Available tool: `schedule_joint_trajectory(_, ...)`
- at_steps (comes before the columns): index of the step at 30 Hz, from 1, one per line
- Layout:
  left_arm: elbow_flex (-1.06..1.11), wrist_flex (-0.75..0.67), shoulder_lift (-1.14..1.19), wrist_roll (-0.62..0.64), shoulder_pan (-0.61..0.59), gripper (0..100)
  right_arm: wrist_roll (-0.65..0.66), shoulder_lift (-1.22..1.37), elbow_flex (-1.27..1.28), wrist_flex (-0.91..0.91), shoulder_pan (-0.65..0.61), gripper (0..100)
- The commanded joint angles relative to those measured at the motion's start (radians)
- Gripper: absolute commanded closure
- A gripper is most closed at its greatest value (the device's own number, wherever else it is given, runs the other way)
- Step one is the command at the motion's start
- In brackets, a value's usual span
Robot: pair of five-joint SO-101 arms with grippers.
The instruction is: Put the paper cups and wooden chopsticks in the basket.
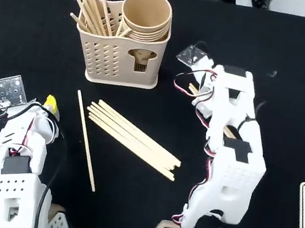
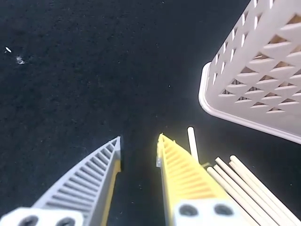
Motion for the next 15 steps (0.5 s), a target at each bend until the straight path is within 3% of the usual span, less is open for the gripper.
schedule_joint_trajectory(1,-0.007,-0.025,-0.015,-0.008,0.004,87,-0.011,0.045,-0.07,-0.031,0.005,81.9)
schedule_joint_trajectory(3,-0.007,-0.025,-0.015,-0.008,0.004,87,-0.008,0.054,-0.097,0.02,0.005,84.5)
schedule_joint_trajectory(6,-0.008,-0.025,-0.015,-0.008,0.004,87,0.063,0.053,-0.108,0.12,-0.011,99.5)
schedule_joint_trajectory(10,-0.008,-0.025,-0.015,-0.008,0.004,87,0.109,0.048,-0.108,0.258,-0.017,98.6)
schedule_joint_trajectory(15,-0.008,-0.025,-0.015,-0.008,0.004,87,0.109,-0.061,-0.076,0.265,0.011,98.8)
